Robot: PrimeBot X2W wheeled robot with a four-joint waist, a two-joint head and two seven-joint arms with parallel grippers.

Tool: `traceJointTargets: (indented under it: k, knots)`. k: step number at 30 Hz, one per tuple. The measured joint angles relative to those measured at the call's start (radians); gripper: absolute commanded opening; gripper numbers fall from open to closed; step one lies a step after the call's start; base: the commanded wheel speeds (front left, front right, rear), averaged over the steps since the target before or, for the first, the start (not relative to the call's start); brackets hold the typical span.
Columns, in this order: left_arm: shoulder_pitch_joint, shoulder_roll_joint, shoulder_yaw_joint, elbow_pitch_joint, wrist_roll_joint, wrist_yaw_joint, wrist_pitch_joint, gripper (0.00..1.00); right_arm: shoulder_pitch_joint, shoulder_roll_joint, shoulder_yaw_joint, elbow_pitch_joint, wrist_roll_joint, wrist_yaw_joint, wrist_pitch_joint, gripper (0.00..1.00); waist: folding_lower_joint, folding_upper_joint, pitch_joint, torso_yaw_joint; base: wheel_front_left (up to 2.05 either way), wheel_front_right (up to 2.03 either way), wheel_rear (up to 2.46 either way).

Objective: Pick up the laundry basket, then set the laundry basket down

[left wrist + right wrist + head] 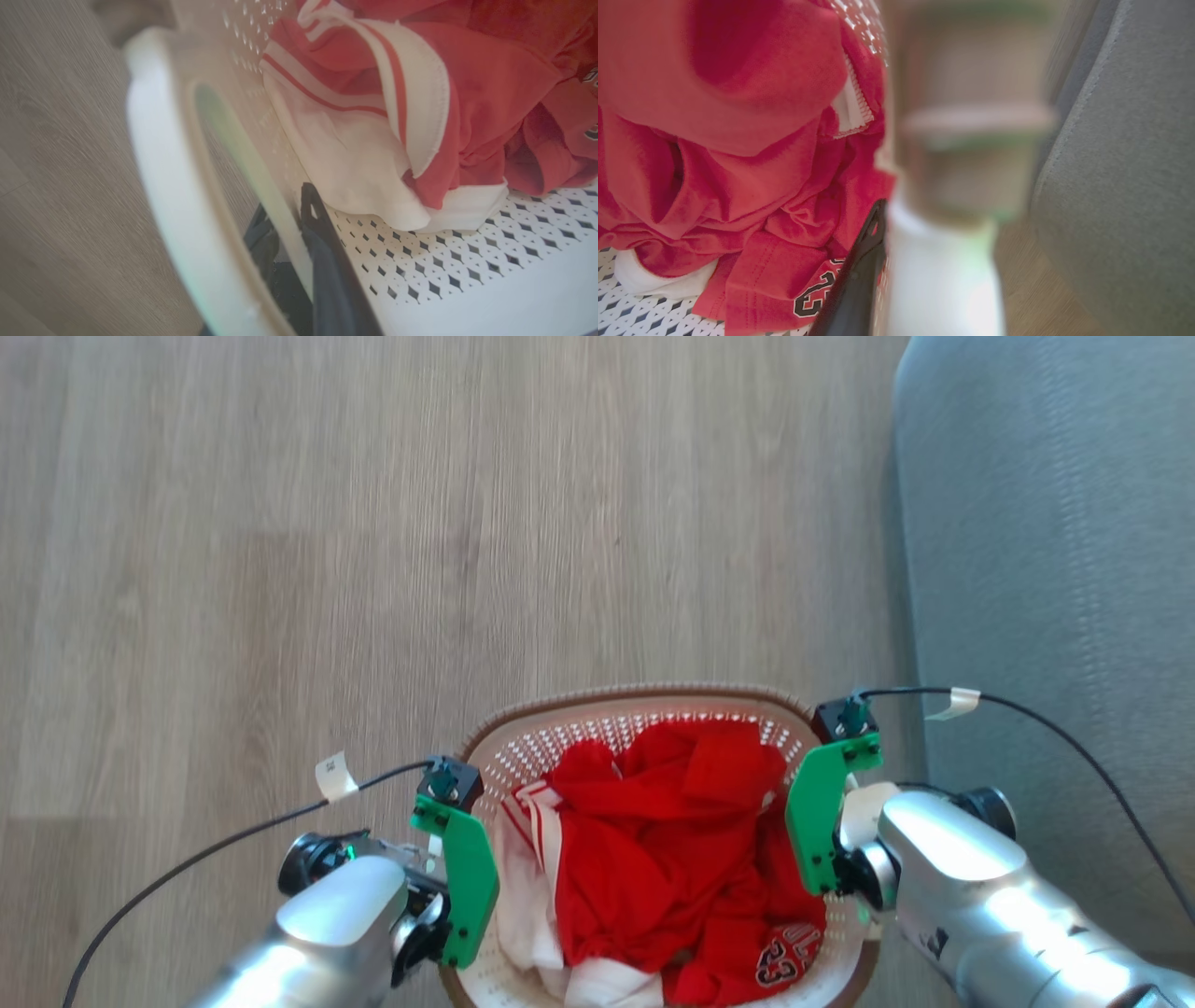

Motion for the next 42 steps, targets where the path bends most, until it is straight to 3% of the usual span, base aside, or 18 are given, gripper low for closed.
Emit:
traceJointTargets:
  k: [16, 24, 42]
  knots:
    - [0.126, 0.140, -0.010, -0.215, -0.021, 0.001, 0.127, 0.00, 0.127, -0.010, 0.097, -0.075, 0.118, -0.008, 0.042, 0.00, 0.0000, 0.0000, -0.243, -0.018, 0.00, 0.00, 0.00]
    - [0.154, 0.182, -0.011, -0.290, -0.039, 0.010, 0.159, 0.00, 0.154, -0.015, 0.109, -0.089, 0.133, -0.008, 0.041, 0.00, -0.0001, 0.0000, -0.323, 0.000, 0.00, 0.00, 0.00]
    - [0.156, 0.188, -0.012, -0.322, -0.035, 0.018, 0.202, 0.00, 0.161, -0.022, 0.114, -0.096, 0.122, -0.008, 0.037, 0.00, 0.0000, -0.0001, -0.344, 0.011, 0.00, 0.00, 0.00]
